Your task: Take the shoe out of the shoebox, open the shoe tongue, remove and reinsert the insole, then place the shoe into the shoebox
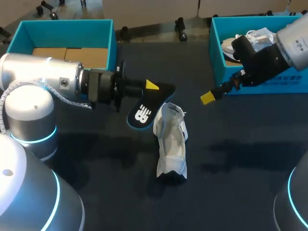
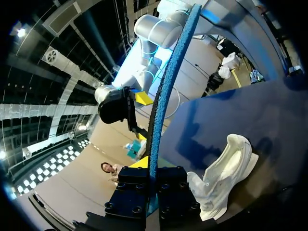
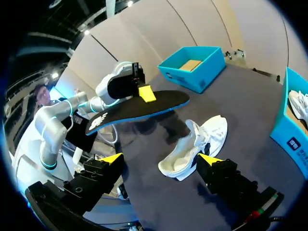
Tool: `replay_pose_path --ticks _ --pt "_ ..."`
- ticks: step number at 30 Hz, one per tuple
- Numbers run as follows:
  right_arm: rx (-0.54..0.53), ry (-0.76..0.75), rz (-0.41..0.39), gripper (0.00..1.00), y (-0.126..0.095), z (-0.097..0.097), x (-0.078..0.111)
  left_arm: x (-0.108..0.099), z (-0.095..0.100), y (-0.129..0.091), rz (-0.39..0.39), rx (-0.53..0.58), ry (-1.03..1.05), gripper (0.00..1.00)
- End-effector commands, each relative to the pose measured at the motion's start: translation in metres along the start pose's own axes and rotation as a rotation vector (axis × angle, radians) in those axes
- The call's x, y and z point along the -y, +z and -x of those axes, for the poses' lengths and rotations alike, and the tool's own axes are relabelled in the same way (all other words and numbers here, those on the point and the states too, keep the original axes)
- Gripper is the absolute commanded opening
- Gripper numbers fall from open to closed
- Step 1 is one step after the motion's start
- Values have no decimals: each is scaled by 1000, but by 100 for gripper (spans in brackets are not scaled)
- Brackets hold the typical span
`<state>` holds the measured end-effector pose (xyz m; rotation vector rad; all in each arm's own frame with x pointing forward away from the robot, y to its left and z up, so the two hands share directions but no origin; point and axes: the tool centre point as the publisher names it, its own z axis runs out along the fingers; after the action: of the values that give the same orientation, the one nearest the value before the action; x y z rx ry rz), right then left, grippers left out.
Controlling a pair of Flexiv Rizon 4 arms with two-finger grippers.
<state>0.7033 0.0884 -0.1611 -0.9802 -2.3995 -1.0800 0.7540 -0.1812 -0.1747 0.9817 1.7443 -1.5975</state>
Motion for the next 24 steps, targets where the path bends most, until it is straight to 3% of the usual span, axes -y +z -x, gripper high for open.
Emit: replay_pose_path --ticks 1,6,8,15,24 --pt "-1 3 -13 100 4 2 -5 16 -8 -14 12 15 -6 0" --pt "-1 3 -13 100 4 2 -5 27 -13 -21 -2 45 -49 0" --pt "60 -108 1 100 7 5 -2 28 -16 -24 -9 59 -83 0" --pt "118 -393 -136 100 21 6 4 32 -25 -27 -6 50 -109 0" --pt "122 -377 -158 100 23 8 6 34 -40 -24 -6 44 -154 0"
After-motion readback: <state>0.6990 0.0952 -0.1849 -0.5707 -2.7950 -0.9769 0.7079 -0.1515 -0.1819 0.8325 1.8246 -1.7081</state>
